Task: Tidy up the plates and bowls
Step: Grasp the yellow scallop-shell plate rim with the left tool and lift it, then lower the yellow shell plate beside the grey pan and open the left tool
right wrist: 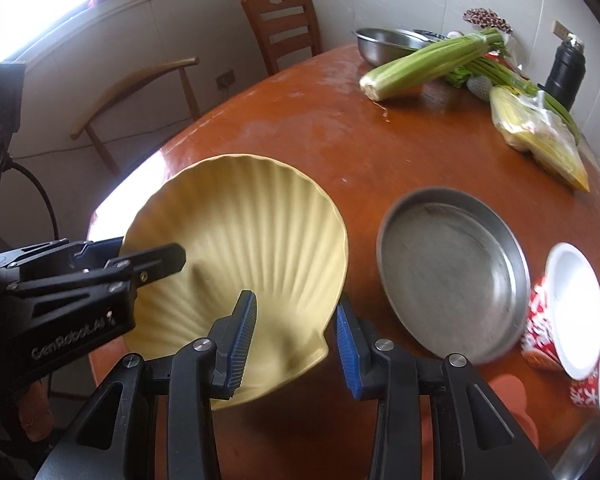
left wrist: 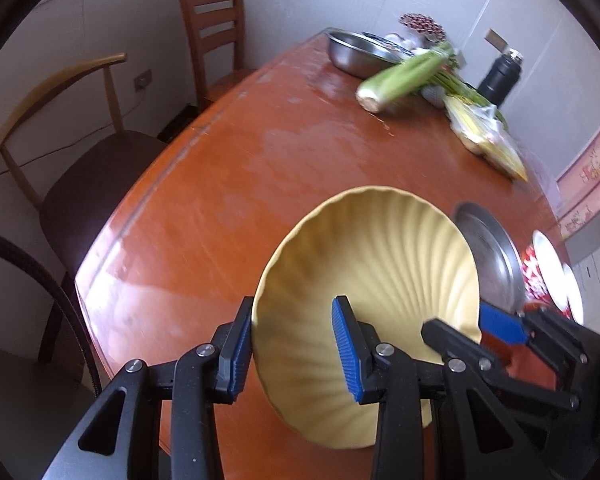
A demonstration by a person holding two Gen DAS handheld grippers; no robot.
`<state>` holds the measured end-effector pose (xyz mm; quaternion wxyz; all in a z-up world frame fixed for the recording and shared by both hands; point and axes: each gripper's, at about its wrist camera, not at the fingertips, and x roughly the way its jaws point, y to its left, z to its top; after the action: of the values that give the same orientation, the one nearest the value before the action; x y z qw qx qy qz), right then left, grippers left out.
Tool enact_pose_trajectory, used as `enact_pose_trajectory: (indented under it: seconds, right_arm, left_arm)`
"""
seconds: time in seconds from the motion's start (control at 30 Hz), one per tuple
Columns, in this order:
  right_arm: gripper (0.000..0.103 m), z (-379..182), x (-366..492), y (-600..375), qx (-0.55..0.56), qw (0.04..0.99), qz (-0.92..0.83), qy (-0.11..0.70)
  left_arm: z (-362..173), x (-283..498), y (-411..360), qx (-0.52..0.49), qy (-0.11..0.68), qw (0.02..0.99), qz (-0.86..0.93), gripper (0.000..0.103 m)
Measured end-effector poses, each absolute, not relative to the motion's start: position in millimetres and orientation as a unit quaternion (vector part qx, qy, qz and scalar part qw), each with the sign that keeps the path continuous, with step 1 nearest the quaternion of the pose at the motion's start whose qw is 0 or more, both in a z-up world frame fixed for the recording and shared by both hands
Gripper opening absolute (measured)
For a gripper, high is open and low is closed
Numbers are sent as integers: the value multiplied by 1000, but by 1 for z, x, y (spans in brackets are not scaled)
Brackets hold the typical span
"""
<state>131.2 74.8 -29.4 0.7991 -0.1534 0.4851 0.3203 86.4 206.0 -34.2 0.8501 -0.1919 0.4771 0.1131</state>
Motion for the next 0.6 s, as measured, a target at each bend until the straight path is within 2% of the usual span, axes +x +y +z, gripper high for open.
enact_pose_trajectory:
  seconds: [0.43,0.6]
  right_arm:
    - [42,-43,144,82,-133,798,306,502]
    - [42,-40,143,78,-128,802,301,500]
  left_arm:
    - [-48,109,216,-174,484,850,117,39]
    - [-46,109,219,-165,480,851,131,43]
